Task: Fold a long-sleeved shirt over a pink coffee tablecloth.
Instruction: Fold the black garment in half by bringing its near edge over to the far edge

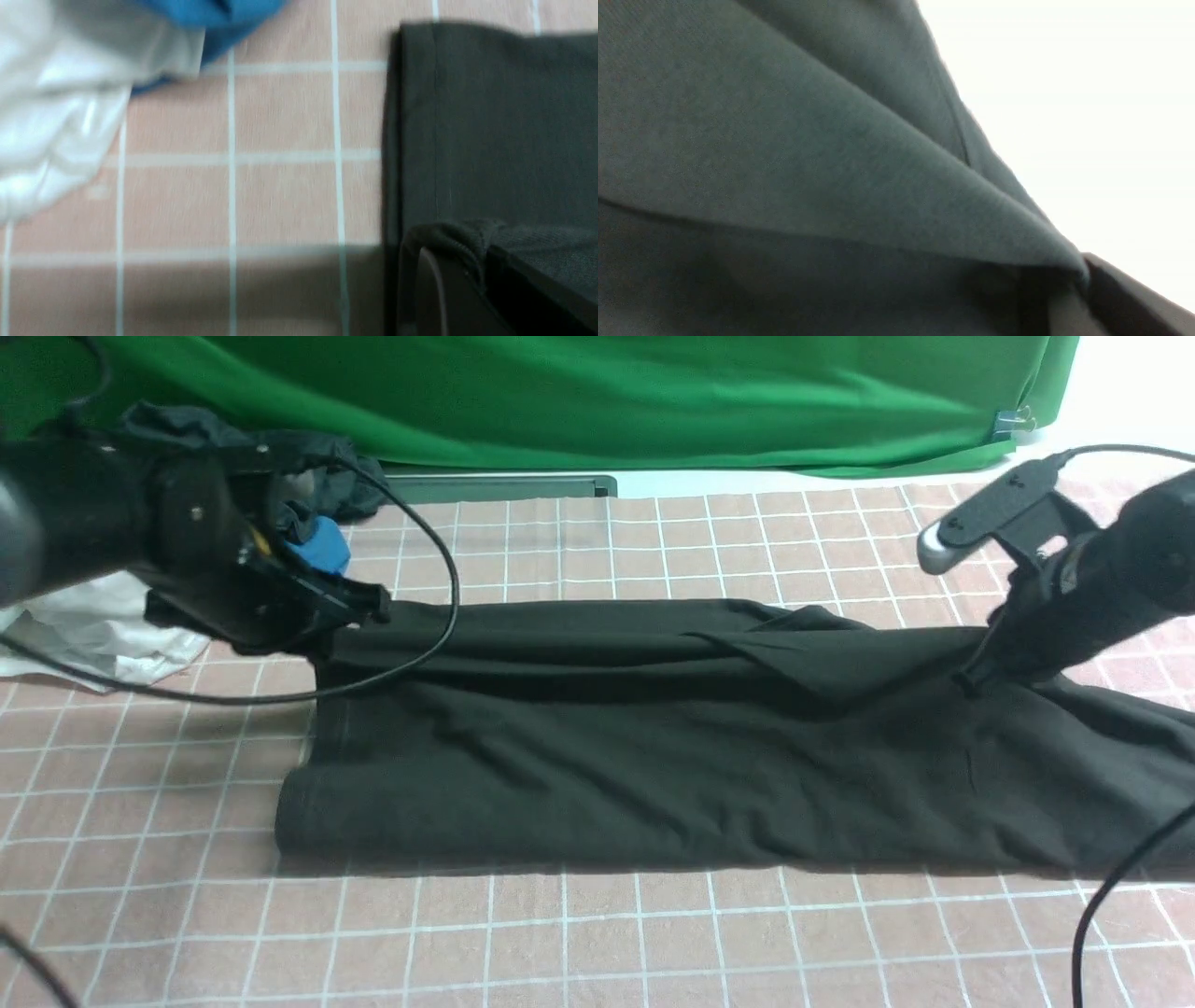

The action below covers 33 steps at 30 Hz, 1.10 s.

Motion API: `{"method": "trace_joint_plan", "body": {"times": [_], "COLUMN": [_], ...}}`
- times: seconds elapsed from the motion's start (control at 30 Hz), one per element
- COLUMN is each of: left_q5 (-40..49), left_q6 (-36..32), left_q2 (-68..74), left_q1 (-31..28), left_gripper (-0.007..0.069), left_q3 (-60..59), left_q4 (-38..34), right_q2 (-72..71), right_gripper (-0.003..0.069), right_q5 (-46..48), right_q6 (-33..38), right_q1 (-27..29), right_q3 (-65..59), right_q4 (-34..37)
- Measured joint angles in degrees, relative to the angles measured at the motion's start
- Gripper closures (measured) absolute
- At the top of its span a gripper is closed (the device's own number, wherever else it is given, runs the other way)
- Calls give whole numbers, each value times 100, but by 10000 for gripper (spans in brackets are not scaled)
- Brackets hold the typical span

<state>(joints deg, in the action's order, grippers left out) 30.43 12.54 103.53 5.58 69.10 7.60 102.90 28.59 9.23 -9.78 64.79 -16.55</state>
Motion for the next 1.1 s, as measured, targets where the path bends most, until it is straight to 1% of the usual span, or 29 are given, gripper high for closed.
{"method": "trace_joint_plan", "body": {"times": [0.1,0.2,0.23,0.33,0.43,0.47,0.5,0.57,0.6,0.63,0.67,0.7,0.73,0.77,0.8,0.83,0.87,0.9,0.93,0.97,1.0,1.03,1.07,1.1], "left_q5": [-188,-476,-492,-751,-1190,-1214,-1351,-1548,-1626,-1648,-1696,-1757,-1791,-1803,-1803,-1776,-1715,-1630,-1502,-1322,-1156,-1122,-900,-756], "left_q6": [0,0,0,-26,-31,-31,-31,-31,-37,-35,-35,-35,-38,-38,-38,-56,-151,-238,-411,-632,-806,-872,-1099,-1254], "left_q2": [264,524,536,655,757,762,798,817,817,817,817,817,817,809,809,785,750,709,640,500,373,373,175,31], "left_q1": [0,-5,-5,-33,-102,-104,-116,-116,-116,-116,-116,-116,-116,-116,-116,-116,-110,-92,-49,16,89,106,226,314], "left_gripper": [582,582,582,575,544,538,512,470,431,425,401,359,330,295,291,270,261,261,271,300,338,356,429,486], "left_q3": [230,451,451,540,544,544,544,544,544,544,544,545,545,545,545,545,545,545,545,545,545,545,545,545], "left_q4": [189,359,370,412,446,446,468,548,583,598,606,612,618,618,618,613,588,557,524,463,394,379,235,96], "right_q2": [274,506,514,609,624,624,596,497,364,340,241,85,-26,-137,-155,-173,-136,-99,-4,145,291,352,539,715], "right_gripper": [617,617,617,596,439,426,318,225,205,204,207,232,266,332,343,414,499,533,570,606,620,622,630,631], "right_q5": [-263,-527,-542,-761,-1036,-1044,-1082,-1037,-925,-874,-803,-604,-469,-270,-241,-91,29,55,63,30,-10,-11,-41,-85], "right_q6": [-83,-438,-460,-675,-816,-830,-871,-924,-994,-1001,-1026,-1036,-1030,-963,-924,-778,-603,-494,-390,-279,-230,-215,-179,-145], "right_q1": [32,53,53,53,63,63,63,63,34,19,-9,-107,-210,-391,-420,-588,-749,-844,-923,-1010,-1032,-1040,-1035,-1023], "right_q3": [101,159,159,159,163,163,163,163,163,163,163,163,163,165,165,170,170,170,170,172,184,191,232,287], "right_q4": [-6,-24,-24,-31,-45,-45,-45,-45,-2,20,69,223,369,617,698,917,1235,1358,1521,1655,1714,1725,1775,1787]}}
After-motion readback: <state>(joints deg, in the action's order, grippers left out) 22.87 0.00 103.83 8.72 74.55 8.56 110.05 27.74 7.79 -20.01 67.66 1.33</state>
